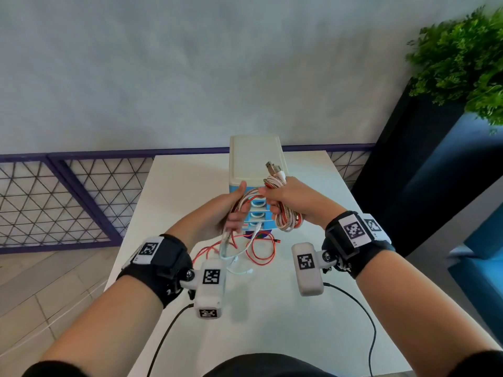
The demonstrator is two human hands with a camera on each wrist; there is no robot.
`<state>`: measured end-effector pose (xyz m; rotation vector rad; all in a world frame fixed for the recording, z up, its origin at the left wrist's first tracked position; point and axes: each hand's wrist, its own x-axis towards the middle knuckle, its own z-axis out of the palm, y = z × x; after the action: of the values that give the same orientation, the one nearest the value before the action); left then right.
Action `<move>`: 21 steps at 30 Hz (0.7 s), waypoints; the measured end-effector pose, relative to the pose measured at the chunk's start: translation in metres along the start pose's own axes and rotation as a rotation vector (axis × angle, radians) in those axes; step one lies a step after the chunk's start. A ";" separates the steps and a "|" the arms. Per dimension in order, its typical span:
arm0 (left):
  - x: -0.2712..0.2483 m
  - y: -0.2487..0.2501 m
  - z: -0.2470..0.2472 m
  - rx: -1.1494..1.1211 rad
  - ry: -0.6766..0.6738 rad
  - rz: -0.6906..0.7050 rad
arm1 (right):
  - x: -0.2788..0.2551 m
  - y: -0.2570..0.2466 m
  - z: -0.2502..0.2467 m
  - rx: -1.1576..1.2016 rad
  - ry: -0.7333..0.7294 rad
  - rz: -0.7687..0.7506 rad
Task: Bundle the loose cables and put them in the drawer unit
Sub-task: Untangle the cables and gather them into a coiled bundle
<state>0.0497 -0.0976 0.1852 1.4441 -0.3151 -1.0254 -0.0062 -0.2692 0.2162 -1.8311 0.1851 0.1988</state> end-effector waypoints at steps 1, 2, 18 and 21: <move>-0.001 -0.001 -0.004 -0.086 -0.072 -0.039 | -0.001 0.003 -0.003 0.030 -0.005 -0.001; -0.004 -0.001 -0.005 -0.144 -0.138 -0.074 | -0.001 0.006 -0.004 0.060 -0.008 -0.001; -0.010 -0.006 0.038 0.214 0.161 0.375 | 0.004 0.020 0.003 0.372 -0.123 0.032; -0.010 -0.004 0.050 0.342 0.246 0.408 | 0.004 0.018 0.008 0.367 -0.175 0.049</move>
<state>0.0061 -0.1225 0.1946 1.7026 -0.5985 -0.4707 -0.0067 -0.2661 0.1959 -1.4377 0.1338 0.3357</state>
